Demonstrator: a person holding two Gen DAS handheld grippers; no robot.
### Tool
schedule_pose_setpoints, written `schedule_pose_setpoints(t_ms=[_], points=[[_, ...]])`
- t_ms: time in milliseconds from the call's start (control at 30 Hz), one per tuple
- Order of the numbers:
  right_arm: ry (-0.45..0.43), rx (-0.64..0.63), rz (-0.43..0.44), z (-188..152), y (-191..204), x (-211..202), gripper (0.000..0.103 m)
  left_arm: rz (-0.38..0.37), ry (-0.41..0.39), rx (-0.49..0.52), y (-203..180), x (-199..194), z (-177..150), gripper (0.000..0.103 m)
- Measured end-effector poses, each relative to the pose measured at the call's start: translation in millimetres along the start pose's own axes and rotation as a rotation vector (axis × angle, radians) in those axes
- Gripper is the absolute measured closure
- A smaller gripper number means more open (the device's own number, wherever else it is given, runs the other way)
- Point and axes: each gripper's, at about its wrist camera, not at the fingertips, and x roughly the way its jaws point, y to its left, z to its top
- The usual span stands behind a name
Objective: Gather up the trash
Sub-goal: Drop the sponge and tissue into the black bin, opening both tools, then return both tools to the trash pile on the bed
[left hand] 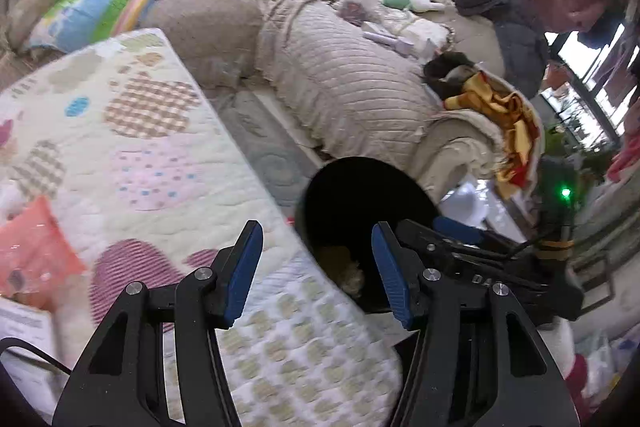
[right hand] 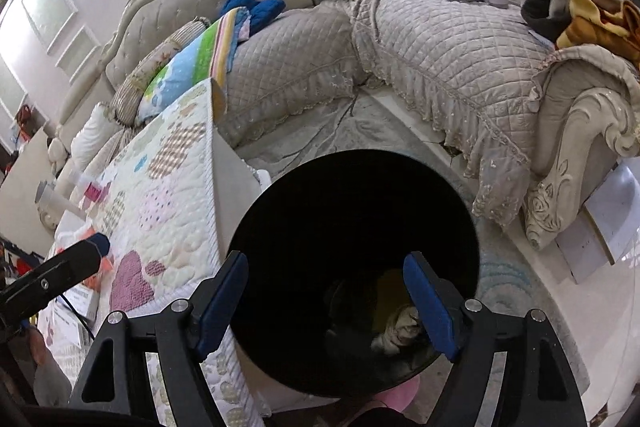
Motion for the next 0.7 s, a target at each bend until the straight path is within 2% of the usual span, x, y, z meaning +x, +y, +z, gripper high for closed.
schedule_pose_setpoints(t_ms=[200, 467, 700], points=[[0.0, -0.063, 0.003, -6, 28, -2, 0.025, 0.114, -0.021, 0.019, 16, -16, -13, 0.048], [0.023, -0.144, 0.055, -14, 71, -2, 0.025, 0.202, -0.015, -0.015, 50, -42, -36, 0.048], [0.072, -0.231, 0.114, -25, 115, 13, 0.025, 0.261, 0.003, -0.085, 96, -59, -68, 0.048]])
